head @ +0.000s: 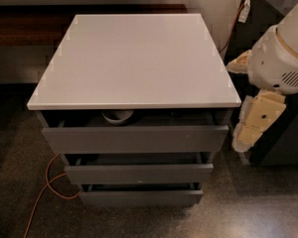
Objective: Pick pepsi can from top drawer and place on counter
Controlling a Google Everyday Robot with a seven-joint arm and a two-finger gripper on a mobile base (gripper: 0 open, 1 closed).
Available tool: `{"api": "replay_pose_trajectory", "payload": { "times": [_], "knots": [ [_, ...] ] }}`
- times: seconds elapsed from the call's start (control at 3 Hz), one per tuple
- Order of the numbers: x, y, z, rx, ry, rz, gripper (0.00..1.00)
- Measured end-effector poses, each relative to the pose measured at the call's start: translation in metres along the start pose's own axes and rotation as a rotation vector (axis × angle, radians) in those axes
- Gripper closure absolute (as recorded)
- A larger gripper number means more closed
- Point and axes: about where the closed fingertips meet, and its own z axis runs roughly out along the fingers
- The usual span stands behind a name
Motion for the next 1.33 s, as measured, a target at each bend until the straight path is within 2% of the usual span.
{"api": "replay_pose_trajectory", "payload": {
  "times": [0.33, 0.67, 1.0, 1.33],
  "knots": [
    [-0.021, 0.022, 0.031, -0.048, -0.079, -0.053, 0.00],
    [-0.037, 0.043, 0.077, -0.072, -0.143, -0.094, 0.00],
    [-0.042, 0.052, 0.118, -0.059, -0.162, -0.109, 0.00],
    [-0.044, 0.056, 0.143, -0.047, -0.153, -0.114, 0.00]
  ]
}}
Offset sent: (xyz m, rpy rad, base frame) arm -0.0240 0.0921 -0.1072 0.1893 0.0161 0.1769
